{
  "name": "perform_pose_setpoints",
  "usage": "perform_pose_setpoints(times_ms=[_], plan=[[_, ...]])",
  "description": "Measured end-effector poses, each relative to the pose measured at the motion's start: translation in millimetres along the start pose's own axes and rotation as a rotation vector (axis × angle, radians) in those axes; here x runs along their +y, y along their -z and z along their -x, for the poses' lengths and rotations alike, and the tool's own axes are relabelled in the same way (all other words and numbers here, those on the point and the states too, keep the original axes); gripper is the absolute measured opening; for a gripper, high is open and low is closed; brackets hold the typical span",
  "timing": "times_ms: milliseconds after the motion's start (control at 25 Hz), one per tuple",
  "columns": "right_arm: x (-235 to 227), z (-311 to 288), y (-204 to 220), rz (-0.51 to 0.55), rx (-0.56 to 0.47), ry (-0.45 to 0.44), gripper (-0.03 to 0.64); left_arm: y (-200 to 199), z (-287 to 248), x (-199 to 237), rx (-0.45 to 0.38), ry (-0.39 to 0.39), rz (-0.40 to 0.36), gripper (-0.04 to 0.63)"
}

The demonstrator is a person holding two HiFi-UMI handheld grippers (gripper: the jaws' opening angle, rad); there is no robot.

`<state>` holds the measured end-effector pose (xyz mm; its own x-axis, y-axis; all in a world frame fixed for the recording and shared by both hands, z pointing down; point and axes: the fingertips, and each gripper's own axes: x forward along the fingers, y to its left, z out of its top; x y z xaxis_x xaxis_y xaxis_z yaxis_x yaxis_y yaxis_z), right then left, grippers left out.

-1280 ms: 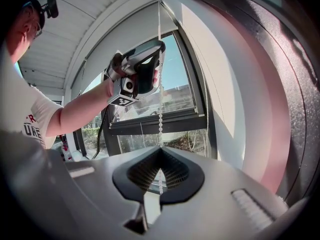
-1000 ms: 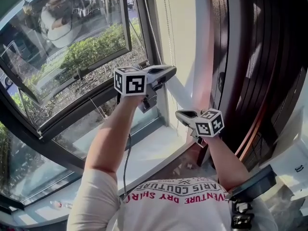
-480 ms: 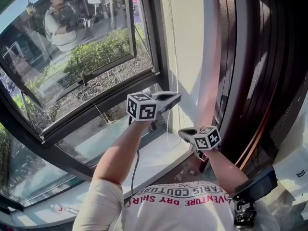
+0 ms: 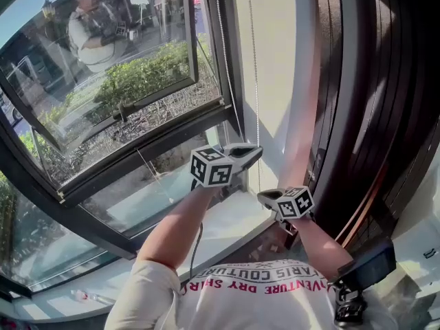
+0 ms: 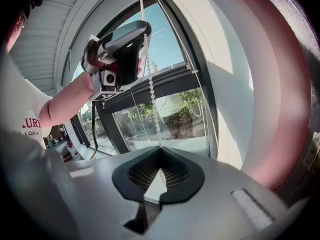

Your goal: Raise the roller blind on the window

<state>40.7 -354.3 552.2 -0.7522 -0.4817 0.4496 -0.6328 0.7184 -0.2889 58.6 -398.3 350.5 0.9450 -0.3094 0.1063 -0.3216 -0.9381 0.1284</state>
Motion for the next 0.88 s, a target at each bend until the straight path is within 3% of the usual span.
perform_pose_setpoints(times_ms=[640, 880], plan=[[-7, -9, 37, 0.002, 0.081, 0.031, 0.006, 42, -3, -5, 0.040, -0.032, -0.002, 0.006], [-9, -1, 38, 0.132, 0.115, 0.070, 0.017, 42, -3, -5, 0.041, -0.042, -0.004, 0.006]])
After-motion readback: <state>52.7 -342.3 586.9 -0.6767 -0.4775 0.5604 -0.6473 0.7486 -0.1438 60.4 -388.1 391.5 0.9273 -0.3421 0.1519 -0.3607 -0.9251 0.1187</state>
